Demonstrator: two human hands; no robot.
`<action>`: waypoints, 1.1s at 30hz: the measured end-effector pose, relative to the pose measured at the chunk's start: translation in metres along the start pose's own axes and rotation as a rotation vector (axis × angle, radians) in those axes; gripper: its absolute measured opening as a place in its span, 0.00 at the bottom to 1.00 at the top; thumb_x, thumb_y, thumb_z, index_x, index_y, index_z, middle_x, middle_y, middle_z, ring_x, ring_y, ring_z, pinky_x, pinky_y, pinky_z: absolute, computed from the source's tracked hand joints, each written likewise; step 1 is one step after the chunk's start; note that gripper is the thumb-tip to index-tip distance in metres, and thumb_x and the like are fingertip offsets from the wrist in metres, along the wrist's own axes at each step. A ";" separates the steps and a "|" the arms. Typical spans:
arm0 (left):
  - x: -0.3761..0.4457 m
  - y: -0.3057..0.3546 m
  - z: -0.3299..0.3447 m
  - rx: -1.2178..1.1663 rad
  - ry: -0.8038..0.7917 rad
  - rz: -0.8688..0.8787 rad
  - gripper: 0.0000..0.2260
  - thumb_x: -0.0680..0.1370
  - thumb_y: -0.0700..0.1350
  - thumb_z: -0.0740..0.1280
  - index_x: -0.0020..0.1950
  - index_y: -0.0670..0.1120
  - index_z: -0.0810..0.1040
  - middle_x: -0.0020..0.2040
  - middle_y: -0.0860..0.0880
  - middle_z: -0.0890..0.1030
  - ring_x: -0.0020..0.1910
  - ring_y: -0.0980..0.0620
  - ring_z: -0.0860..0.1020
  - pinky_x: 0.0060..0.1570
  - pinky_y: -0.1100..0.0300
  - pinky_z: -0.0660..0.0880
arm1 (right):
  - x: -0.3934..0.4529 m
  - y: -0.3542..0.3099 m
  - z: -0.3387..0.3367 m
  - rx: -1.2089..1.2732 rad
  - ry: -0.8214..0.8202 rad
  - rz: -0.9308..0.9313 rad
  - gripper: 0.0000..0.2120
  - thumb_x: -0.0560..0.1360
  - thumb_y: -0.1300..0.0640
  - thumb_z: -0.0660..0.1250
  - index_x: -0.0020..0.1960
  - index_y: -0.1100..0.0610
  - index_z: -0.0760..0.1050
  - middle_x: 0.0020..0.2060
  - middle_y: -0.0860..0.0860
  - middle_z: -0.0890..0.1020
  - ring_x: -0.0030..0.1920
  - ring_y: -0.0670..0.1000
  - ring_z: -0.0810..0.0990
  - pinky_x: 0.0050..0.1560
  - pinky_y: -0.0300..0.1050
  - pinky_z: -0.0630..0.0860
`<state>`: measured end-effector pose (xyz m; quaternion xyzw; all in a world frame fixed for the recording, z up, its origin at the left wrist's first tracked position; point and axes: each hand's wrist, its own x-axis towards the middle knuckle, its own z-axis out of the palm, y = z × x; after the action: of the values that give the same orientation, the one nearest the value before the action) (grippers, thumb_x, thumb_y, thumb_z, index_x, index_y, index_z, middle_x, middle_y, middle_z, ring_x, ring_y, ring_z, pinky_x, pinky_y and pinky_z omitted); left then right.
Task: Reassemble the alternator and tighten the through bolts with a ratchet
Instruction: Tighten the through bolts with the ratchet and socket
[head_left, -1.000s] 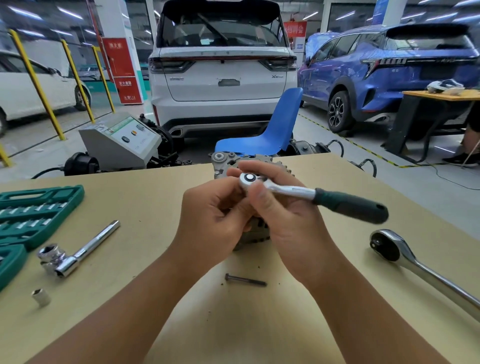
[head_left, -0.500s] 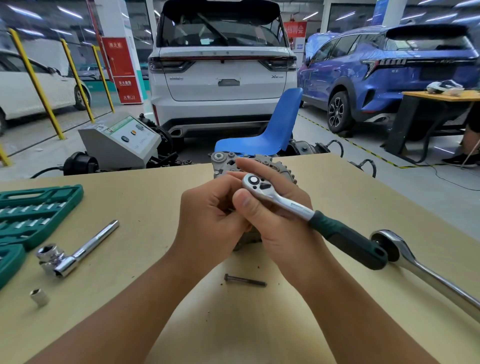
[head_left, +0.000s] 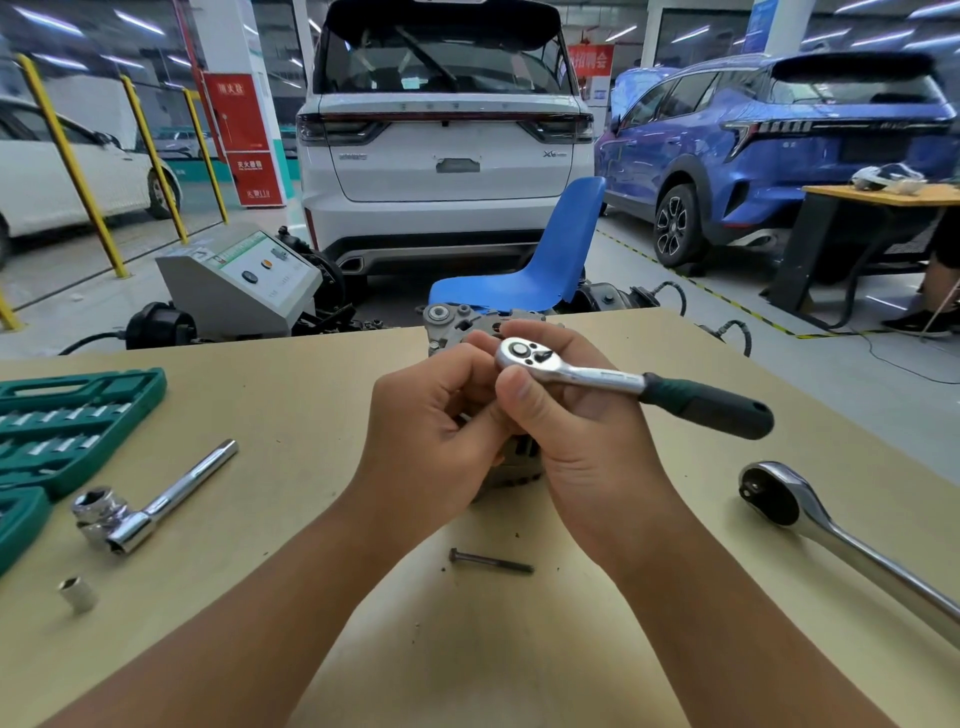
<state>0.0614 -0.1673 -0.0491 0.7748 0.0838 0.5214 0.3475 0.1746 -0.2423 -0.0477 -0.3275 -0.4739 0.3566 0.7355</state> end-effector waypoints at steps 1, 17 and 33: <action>0.000 0.000 0.000 -0.009 -0.005 0.002 0.01 0.79 0.42 0.72 0.48 0.48 0.82 0.36 0.56 0.82 0.32 0.51 0.81 0.31 0.58 0.80 | 0.000 0.000 0.000 0.002 0.002 0.001 0.15 0.73 0.53 0.75 0.59 0.47 0.79 0.61 0.53 0.84 0.59 0.54 0.85 0.48 0.42 0.82; -0.002 -0.008 -0.006 -0.037 -0.045 -0.100 0.10 0.77 0.44 0.72 0.56 0.41 0.82 0.45 0.48 0.86 0.43 0.44 0.86 0.34 0.57 0.82 | 0.001 -0.012 0.001 0.133 0.052 0.032 0.11 0.75 0.42 0.71 0.47 0.49 0.84 0.49 0.57 0.86 0.47 0.56 0.84 0.43 0.48 0.83; -0.005 -0.006 -0.002 0.000 -0.024 0.013 0.10 0.80 0.47 0.69 0.55 0.42 0.83 0.43 0.58 0.83 0.38 0.54 0.82 0.38 0.63 0.78 | -0.003 -0.011 -0.006 -0.167 -0.065 -0.050 0.17 0.71 0.54 0.78 0.59 0.53 0.84 0.54 0.56 0.86 0.56 0.59 0.85 0.51 0.51 0.83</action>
<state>0.0586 -0.1641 -0.0562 0.7815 0.0744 0.5143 0.3452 0.1819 -0.2515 -0.0418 -0.3639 -0.5336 0.3081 0.6985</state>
